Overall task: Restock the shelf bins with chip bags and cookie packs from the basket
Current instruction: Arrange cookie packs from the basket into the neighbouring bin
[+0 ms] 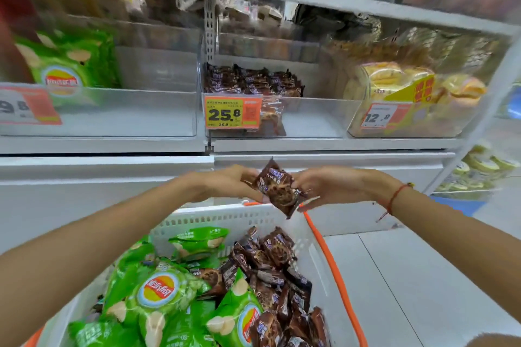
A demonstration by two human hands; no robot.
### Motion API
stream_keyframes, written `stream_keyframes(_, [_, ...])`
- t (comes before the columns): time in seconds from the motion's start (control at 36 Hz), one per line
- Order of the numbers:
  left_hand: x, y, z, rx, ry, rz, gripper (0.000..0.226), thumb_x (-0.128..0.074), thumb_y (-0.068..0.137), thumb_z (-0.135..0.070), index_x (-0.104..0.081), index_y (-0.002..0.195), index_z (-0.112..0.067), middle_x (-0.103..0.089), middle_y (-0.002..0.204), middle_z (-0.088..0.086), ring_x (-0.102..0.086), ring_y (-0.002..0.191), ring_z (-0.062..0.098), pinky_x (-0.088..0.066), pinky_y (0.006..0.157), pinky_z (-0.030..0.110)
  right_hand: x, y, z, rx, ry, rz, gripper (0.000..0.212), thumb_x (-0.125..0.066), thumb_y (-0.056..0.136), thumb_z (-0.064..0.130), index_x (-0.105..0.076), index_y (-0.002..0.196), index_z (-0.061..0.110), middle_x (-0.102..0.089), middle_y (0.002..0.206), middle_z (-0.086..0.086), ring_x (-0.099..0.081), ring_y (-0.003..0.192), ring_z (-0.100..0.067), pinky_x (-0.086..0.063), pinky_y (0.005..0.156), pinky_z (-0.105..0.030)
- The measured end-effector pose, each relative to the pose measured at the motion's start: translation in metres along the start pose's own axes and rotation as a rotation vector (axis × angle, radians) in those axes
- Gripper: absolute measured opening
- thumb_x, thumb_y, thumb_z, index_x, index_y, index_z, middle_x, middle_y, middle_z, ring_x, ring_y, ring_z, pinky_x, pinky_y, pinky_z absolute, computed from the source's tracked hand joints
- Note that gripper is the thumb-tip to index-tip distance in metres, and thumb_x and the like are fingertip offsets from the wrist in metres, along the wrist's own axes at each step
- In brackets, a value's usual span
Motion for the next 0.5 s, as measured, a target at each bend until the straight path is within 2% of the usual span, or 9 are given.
stream_keyframes(0.08, [0.017, -0.011, -0.02, -0.034, -0.059, -0.05, 0.031, -0.067, 0.087, -0.034, -0.065, 0.118, -0.031, -0.066, 0.117, -0.014, -0.057, 0.11, 0.003, -0.044, 0.087, 0.023, 0.007, -0.014, 0.02, 0.107, 0.116, -0.09, 0.015, -0.056, 0.078, 0.022, -0.065, 0.084, 0.011, -0.068, 0.097, -0.011, -0.064, 0.088, -0.023, -0.051, 0.092, -0.034])
stream_keyframes(0.17, [0.024, -0.016, -0.032, -0.054, -0.102, -0.075, 0.025, -0.062, 0.089, -0.038, -0.066, 0.112, -0.029, -0.066, 0.117, -0.01, -0.057, 0.11, 0.004, -0.044, 0.093, 0.026, 0.016, -0.023, 0.032, 0.169, 0.101, -0.208, 0.028, -0.042, 0.094, 0.015, -0.06, 0.073, 0.013, -0.066, 0.089, -0.009, -0.059, 0.087, -0.024, -0.043, 0.101, -0.042])
stream_keyframes(0.25, [0.032, -0.016, -0.039, -0.067, -0.126, -0.151, 0.021, -0.06, 0.093, -0.03, -0.065, 0.112, -0.022, -0.068, 0.114, -0.001, -0.062, 0.107, 0.01, -0.046, 0.092, 0.027, 0.022, -0.029, 0.047, 0.223, 0.041, -0.305, 0.026, -0.041, 0.096, 0.021, -0.06, 0.081, 0.014, -0.064, 0.096, -0.008, -0.054, 0.096, -0.023, -0.042, 0.098, -0.04])
stream_keyframes(0.31, [0.035, -0.016, -0.042, -0.076, -0.137, -0.198, 0.021, -0.061, 0.093, -0.03, -0.067, 0.109, -0.019, -0.07, 0.112, 0.004, -0.065, 0.103, 0.012, -0.047, 0.086, 0.025, 0.022, -0.03, 0.058, 0.268, -0.038, -0.339, 0.026, -0.049, 0.095, 0.036, -0.066, 0.096, 0.016, -0.067, 0.108, -0.007, -0.056, 0.105, -0.022, -0.04, 0.099, -0.038])
stream_keyframes(0.36, [0.039, -0.016, -0.044, -0.08, -0.167, -0.255, 0.02, -0.061, 0.092, -0.03, -0.068, 0.106, -0.017, -0.071, 0.109, 0.004, -0.066, 0.098, 0.01, -0.047, 0.08, 0.021, 0.019, -0.03, 0.068, 0.297, -0.146, -0.395, 0.04, -0.061, 0.085, 0.048, -0.067, 0.111, 0.018, -0.068, 0.117, -0.002, -0.059, 0.112, -0.019, -0.039, 0.102, -0.036])
stream_keyframes(0.44, [0.05, -0.017, -0.049, -0.102, -0.241, -0.364, 0.019, -0.061, 0.092, -0.028, -0.068, 0.106, -0.016, -0.072, 0.101, -0.001, -0.065, 0.09, 0.005, -0.046, 0.076, 0.019, 0.027, -0.031, 0.08, 0.332, -0.251, -0.561, 0.044, -0.075, 0.079, 0.034, -0.062, 0.118, 0.018, -0.068, 0.114, -0.003, -0.061, 0.112, -0.018, -0.046, 0.099, -0.034])
stream_keyframes(0.5, [0.059, -0.019, -0.054, -0.138, -0.27, -0.42, 0.016, -0.062, 0.092, -0.027, -0.069, 0.103, -0.019, -0.072, 0.098, -0.002, -0.064, 0.09, 0.006, -0.046, 0.076, 0.019, 0.035, -0.034, 0.093, 0.374, -0.342, -0.658, 0.047, -0.078, 0.078, 0.026, -0.059, 0.12, 0.016, -0.066, 0.114, -0.003, -0.061, 0.11, -0.016, -0.049, 0.09, -0.025])
Point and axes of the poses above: each hand's wrist, its own y-axis towards the middle knuckle, its own x-axis out of the back of the hand, z = x × y, the point moved 8 cm from there along y, towards the middle knuckle
